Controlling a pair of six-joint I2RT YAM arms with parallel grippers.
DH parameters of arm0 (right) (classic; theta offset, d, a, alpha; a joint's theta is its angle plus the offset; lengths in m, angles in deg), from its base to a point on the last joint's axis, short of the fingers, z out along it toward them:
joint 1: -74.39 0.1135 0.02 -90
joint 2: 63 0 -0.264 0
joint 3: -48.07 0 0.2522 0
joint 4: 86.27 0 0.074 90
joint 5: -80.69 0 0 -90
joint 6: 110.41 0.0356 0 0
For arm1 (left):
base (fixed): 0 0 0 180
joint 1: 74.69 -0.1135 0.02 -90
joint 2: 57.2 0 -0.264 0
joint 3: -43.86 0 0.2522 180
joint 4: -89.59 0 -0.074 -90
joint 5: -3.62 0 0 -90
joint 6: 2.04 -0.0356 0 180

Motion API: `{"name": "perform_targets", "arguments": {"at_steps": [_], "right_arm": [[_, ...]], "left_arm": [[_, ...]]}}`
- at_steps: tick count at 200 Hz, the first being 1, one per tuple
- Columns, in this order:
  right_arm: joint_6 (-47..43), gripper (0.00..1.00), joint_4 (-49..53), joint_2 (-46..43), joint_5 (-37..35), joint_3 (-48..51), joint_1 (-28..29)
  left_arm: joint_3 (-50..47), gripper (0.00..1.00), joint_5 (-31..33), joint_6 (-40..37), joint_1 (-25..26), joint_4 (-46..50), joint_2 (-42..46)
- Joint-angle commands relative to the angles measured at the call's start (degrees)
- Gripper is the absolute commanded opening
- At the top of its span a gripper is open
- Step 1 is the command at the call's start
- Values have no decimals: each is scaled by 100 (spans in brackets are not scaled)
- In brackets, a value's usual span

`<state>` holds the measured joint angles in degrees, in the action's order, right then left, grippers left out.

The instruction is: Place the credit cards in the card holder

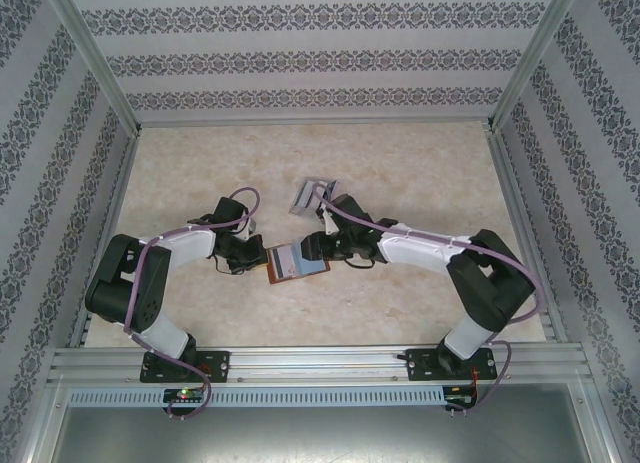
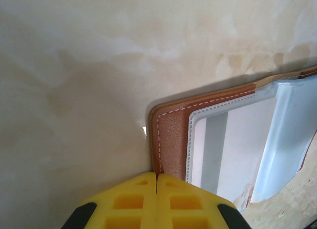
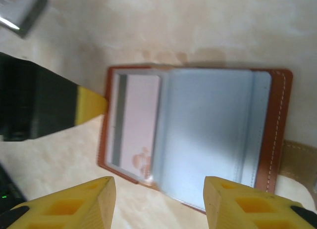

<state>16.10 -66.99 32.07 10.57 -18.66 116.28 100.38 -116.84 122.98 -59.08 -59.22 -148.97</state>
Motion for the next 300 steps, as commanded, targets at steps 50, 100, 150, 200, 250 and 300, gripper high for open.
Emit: {"name": "perform_targets", "arguments": {"at_steps": [50, 100, 150, 200, 250, 300], "right_arm": [[67, 50, 179, 616, -292, -72, 156], [98, 50, -51, 770, 20, -116, 173], [132, 49, -386, 991, 523, -513, 336], [541, 48, -1017, 1563, 1414, -1266, 515], [590, 48, -1283, 1860, 1788, -1814, 931], [206, 48, -1128, 1146, 1392, -1531, 1013]], "left_arm": [[-111, 0, 135, 54, 27, -199, -289], [-158, 0, 134, 60, 27, -232, -289], [-130, 0, 95, 66, 14, -243, -274], [-270, 0, -294, 334, -141, -609, -281], [-338, 0, -715, 703, -344, -1007, -229], [-331, 1, -1034, 811, -542, -1221, -314]]}}
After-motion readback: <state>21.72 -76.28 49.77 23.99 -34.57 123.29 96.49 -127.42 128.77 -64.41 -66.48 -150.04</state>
